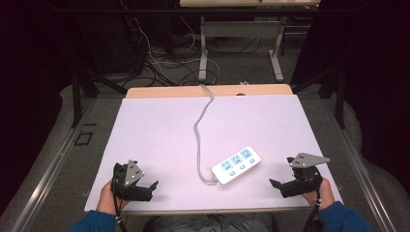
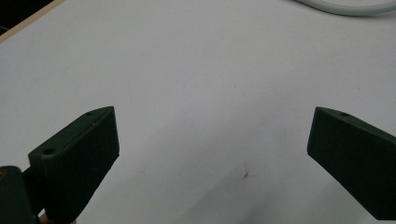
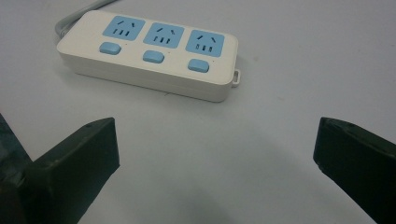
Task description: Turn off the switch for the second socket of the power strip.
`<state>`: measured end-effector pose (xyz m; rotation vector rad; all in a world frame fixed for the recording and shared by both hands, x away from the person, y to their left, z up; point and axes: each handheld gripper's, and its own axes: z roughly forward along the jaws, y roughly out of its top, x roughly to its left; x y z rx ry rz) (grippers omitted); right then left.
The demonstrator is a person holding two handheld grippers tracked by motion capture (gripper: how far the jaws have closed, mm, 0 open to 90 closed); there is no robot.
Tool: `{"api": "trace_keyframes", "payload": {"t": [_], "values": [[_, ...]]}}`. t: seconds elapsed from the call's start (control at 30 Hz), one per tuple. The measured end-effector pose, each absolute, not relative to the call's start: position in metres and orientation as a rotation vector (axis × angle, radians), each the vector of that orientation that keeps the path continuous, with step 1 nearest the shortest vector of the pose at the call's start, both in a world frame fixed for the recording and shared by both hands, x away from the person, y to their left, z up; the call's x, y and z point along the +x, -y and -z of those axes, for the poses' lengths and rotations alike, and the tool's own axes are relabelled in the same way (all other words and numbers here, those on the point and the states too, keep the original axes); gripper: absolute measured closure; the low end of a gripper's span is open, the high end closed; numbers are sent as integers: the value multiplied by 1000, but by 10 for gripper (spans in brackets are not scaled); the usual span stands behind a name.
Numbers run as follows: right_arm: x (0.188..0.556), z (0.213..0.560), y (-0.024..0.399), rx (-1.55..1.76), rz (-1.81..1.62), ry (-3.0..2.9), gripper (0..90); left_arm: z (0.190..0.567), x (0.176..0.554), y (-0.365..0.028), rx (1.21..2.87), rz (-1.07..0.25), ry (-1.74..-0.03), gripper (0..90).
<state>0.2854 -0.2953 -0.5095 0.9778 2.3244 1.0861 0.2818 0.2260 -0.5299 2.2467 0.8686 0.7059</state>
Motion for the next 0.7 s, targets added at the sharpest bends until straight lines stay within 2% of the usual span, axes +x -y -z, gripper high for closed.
{"api": "trace_keyframes", "payload": {"t": [0.7], "values": [[284, 512, 297, 969, -1072, -2347, 0, 530, 281, -226, 2234, -708, -873, 21]]}}
